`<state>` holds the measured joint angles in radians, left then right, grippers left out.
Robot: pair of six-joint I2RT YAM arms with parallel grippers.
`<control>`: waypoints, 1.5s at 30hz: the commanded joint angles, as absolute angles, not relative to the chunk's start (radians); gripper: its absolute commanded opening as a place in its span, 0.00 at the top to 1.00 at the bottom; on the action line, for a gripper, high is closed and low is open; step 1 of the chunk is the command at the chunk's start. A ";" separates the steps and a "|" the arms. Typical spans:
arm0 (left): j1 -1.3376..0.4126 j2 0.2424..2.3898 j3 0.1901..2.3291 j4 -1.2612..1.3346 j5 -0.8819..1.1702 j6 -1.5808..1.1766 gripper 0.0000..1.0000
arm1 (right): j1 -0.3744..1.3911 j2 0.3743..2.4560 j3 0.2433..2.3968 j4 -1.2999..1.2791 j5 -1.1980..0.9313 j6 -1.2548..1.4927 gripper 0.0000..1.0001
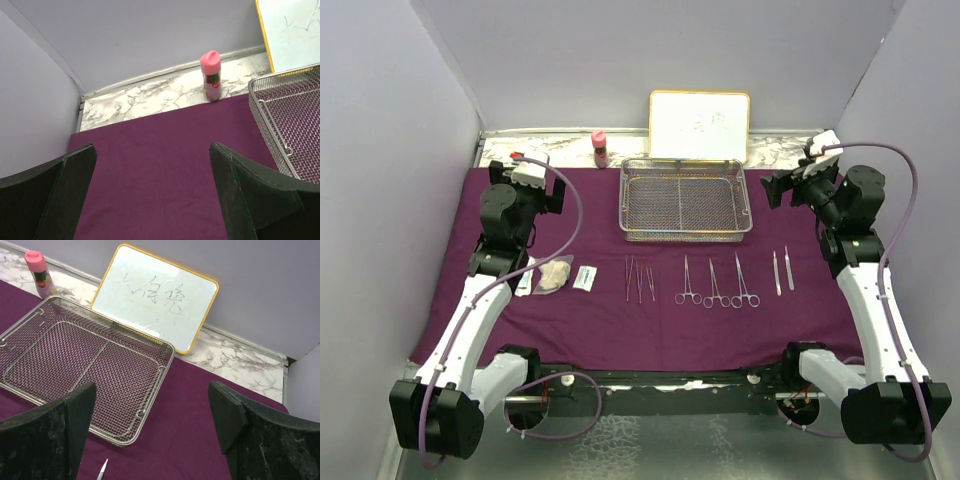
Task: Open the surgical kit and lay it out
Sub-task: Reset both arms
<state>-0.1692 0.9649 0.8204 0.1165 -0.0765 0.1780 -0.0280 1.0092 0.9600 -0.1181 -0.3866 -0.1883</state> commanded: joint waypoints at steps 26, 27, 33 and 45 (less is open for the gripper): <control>-0.146 0.888 0.851 0.024 -0.094 0.132 0.01 | -0.085 0.962 0.954 -0.123 -0.425 -0.190 0.06; -0.146 0.885 0.850 0.023 -0.096 0.134 0.01 | -0.086 0.963 0.955 -0.123 -0.426 -0.190 0.06; -0.143 0.881 0.848 0.015 -0.110 0.136 0.01 | -0.087 0.966 0.956 -0.127 -0.433 -0.193 0.06; -0.138 0.881 0.840 0.017 -0.095 0.139 0.01 | -0.087 0.969 0.952 -0.124 -0.429 -0.198 0.06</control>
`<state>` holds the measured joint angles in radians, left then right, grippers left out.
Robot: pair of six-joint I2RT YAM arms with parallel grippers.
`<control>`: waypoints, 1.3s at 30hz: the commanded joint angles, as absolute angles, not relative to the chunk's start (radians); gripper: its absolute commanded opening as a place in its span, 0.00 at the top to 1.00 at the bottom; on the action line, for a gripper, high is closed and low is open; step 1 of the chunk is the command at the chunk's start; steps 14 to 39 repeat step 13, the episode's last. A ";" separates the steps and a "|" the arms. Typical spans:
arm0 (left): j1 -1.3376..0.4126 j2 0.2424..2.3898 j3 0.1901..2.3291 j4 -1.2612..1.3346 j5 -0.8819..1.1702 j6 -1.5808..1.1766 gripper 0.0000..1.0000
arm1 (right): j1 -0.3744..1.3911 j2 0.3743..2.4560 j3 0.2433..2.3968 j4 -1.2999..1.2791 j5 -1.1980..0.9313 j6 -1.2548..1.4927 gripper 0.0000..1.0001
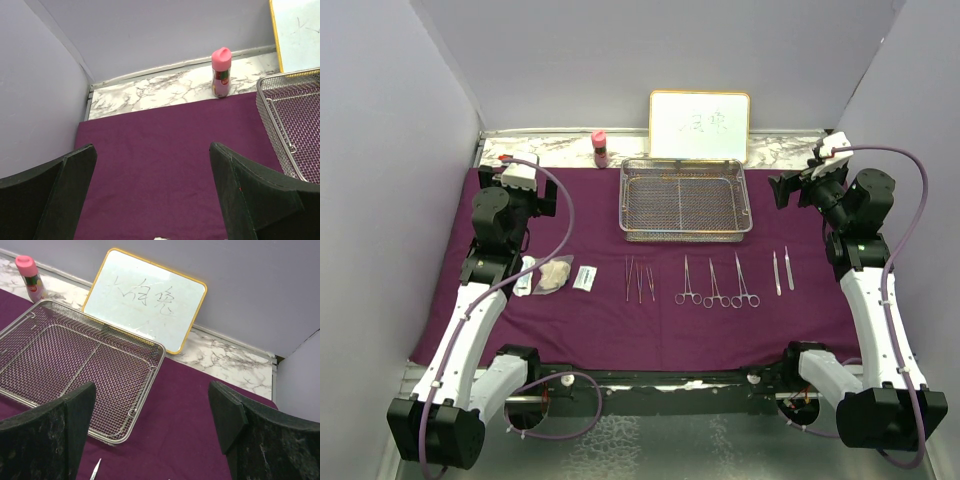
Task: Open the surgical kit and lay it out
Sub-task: Reset both arms
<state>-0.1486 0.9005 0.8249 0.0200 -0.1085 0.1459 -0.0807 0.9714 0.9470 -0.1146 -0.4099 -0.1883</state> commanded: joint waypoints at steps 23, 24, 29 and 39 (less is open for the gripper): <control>-0.135 0.884 0.836 0.018 -0.086 0.142 0.02 | -0.089 0.973 0.949 -0.123 -0.426 -0.199 0.06; -0.135 0.884 0.836 0.018 -0.086 0.142 0.02 | -0.089 0.973 0.949 -0.123 -0.426 -0.199 0.06; -0.135 0.884 0.836 0.018 -0.086 0.142 0.02 | -0.089 0.973 0.949 -0.123 -0.426 -0.199 0.06; -0.135 0.884 0.836 0.018 -0.086 0.142 0.02 | -0.089 0.973 0.949 -0.123 -0.426 -0.199 0.06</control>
